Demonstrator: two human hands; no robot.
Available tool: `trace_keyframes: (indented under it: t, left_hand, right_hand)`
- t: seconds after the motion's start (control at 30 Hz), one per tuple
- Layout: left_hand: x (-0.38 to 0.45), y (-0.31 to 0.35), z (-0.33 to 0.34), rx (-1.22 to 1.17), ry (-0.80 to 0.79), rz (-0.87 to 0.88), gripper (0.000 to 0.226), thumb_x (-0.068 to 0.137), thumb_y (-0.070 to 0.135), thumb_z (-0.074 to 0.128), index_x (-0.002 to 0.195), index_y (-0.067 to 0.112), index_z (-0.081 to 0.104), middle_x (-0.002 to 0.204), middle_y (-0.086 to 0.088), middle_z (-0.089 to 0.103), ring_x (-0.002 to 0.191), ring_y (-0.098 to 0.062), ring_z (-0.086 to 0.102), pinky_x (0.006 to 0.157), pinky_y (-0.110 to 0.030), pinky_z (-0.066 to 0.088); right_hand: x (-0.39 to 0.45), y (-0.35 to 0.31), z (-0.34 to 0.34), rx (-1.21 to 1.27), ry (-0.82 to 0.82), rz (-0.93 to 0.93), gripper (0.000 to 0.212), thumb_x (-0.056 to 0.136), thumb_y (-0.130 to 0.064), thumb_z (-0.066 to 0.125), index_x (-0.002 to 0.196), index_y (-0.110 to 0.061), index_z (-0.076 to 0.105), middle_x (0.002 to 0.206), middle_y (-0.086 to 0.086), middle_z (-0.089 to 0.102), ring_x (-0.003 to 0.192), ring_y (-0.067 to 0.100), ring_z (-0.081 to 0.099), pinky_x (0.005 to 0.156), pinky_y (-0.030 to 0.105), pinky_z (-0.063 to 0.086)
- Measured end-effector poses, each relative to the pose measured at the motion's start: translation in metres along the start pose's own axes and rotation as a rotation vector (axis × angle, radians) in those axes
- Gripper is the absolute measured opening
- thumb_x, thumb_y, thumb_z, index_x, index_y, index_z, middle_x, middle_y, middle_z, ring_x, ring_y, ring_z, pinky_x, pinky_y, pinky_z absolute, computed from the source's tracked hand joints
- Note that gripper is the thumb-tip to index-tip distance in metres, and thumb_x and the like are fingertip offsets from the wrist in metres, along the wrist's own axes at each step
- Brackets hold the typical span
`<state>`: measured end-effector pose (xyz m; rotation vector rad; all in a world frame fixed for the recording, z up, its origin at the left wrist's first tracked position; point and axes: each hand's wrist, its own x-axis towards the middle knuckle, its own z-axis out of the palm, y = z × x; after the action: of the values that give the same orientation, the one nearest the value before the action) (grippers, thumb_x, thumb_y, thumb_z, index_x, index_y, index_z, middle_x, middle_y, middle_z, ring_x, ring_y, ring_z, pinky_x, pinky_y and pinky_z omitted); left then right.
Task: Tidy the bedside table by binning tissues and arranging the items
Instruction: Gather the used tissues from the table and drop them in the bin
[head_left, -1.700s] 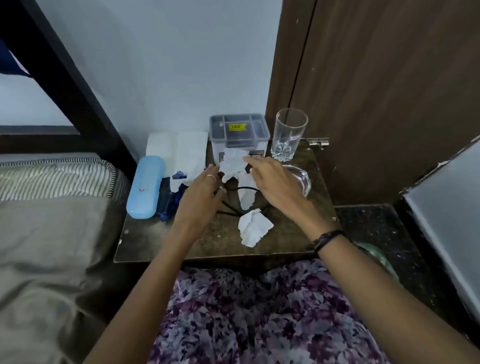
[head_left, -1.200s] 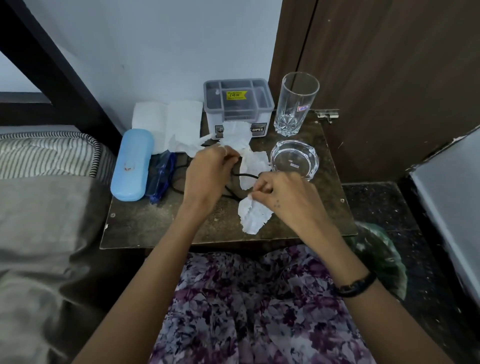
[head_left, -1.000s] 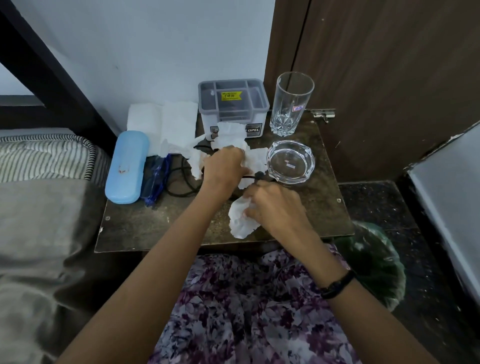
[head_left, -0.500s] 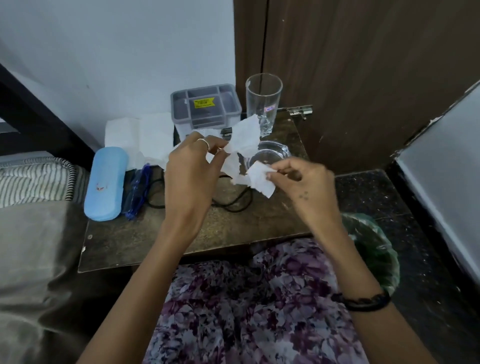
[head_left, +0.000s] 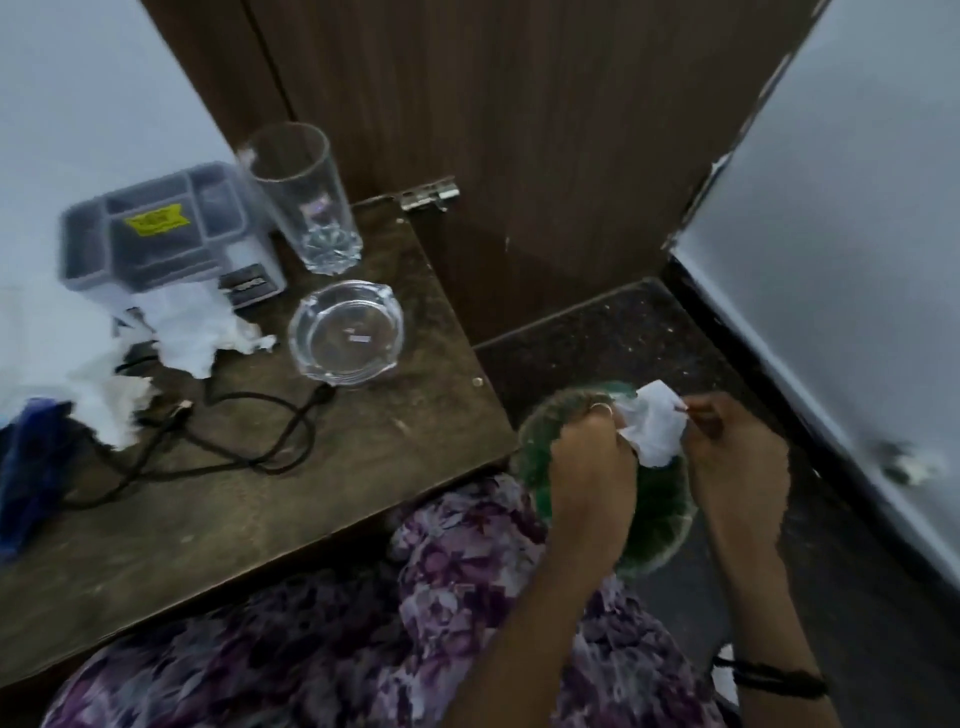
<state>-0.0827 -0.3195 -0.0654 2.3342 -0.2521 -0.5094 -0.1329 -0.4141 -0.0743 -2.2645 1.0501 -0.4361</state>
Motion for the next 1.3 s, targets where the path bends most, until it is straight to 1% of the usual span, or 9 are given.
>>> trace_keyframes:
  t: [0.13, 0.23, 0.33, 0.47, 0.67, 0.77, 0.97, 1.17, 1.3]
  left_hand:
    - [0.021, -0.032, 0.066, -0.245, -0.064, -0.367, 0.024, 0.091, 0.011, 0.045, 0.101, 0.002, 0.064, 0.105, -0.016, 0.067, 0.098, -0.029, 0.062, 0.076, -0.032, 0.045]
    - [0.036, -0.056, 0.087, -0.335, -0.043, -0.519, 0.022, 0.09, 0.009, 0.05, 0.1, -0.005, 0.063, 0.108, -0.02, 0.066, 0.1, -0.031, 0.061, 0.077, -0.031, 0.043]
    - [0.057, -0.075, 0.102, -0.328, -0.128, -0.519, 0.022, 0.088, 0.005, 0.052, 0.103, -0.005, 0.065, 0.111, -0.022, 0.066, 0.103, -0.033, 0.061, 0.081, -0.033, 0.045]
    - [0.07, -0.106, 0.133, -0.269, -0.348, -0.564, 0.03, 0.089, 0.01, 0.053, 0.117, 0.003, 0.06, 0.122, -0.019, 0.061, 0.11, -0.033, 0.058, 0.092, -0.035, 0.047]
    - [0.063, -0.071, 0.113, -0.104, -0.404, -0.264, 0.032, 0.09, 0.007, 0.046, 0.12, 0.01, 0.057, 0.122, -0.013, 0.061, 0.11, -0.029, 0.058, 0.091, -0.031, 0.047]
    - [0.046, -0.035, 0.079, -0.108, -0.348, -0.081, 0.032, 0.093, 0.009, 0.044, 0.122, 0.015, 0.056, 0.121, -0.01, 0.063, 0.107, -0.023, 0.059, 0.091, -0.037, 0.049]
    - [-0.015, -0.008, -0.022, -0.285, -0.068, 0.14, 0.031, 0.092, 0.005, 0.047, 0.118, 0.019, 0.058, 0.11, -0.001, 0.065, 0.096, -0.005, 0.059, 0.081, -0.009, 0.045]
    - [-0.058, -0.028, -0.133, -0.451, 0.264, 0.231, 0.031, 0.09, 0.005, 0.053, 0.104, 0.031, 0.063, 0.096, 0.017, 0.066, 0.092, 0.004, 0.062, 0.077, -0.006, 0.045]
    - [-0.061, -0.077, -0.198, -0.348, 0.503, 0.15, 0.026, 0.089, 0.009, 0.056, 0.099, 0.033, 0.061, 0.091, 0.014, 0.068, 0.082, 0.004, 0.063, 0.072, -0.007, 0.046]
  right_hand:
    - [0.005, 0.054, 0.05, -0.141, -0.093, 0.191, 0.018, 0.09, -0.02, 0.053, 0.095, -0.01, 0.067, 0.093, 0.018, 0.069, 0.084, 0.035, 0.064, 0.067, 0.033, 0.041]
    - [0.006, 0.088, 0.088, -0.179, -0.237, 0.284, 0.022, 0.09, -0.02, 0.051, 0.088, -0.006, 0.068, 0.09, 0.019, 0.069, 0.081, 0.033, 0.063, 0.064, 0.029, 0.038]
    - [0.006, 0.112, 0.113, -0.16, -0.37, 0.345, 0.024, 0.09, -0.019, 0.053, 0.086, -0.002, 0.069, 0.091, 0.019, 0.07, 0.081, 0.033, 0.064, 0.064, 0.031, 0.043]
    - [0.006, 0.13, 0.127, -0.184, -0.517, 0.401, 0.026, 0.091, -0.025, 0.053, 0.102, -0.006, 0.067, 0.102, 0.019, 0.068, 0.093, 0.035, 0.064, 0.078, 0.038, 0.05]
    - [0.008, 0.103, 0.102, -0.163, -0.346, 0.38, 0.025, 0.091, -0.023, 0.051, 0.105, -0.012, 0.069, 0.102, 0.018, 0.068, 0.094, 0.035, 0.063, 0.08, 0.039, 0.05]
    - [0.003, 0.067, 0.075, -0.103, -0.222, 0.262, 0.021, 0.09, -0.021, 0.052, 0.103, -0.017, 0.068, 0.096, 0.012, 0.071, 0.086, 0.03, 0.065, 0.076, 0.039, 0.053]
    - [-0.022, -0.021, 0.018, 0.143, -0.152, -0.054, 0.014, 0.089, -0.019, 0.056, 0.097, -0.017, 0.067, 0.084, 0.003, 0.071, 0.073, 0.02, 0.065, 0.071, 0.044, 0.055]
    - [-0.062, -0.128, 0.0, 0.409, -0.264, -0.329, 0.012, 0.088, -0.02, 0.06, 0.095, -0.023, 0.069, 0.083, -0.012, 0.071, 0.077, 0.003, 0.065, 0.072, 0.027, 0.054]
    - [-0.077, -0.188, 0.033, 0.327, -0.397, -0.545, 0.012, 0.088, -0.025, 0.061, 0.097, -0.024, 0.069, 0.091, -0.011, 0.072, 0.084, 0.008, 0.067, 0.074, 0.035, 0.054]
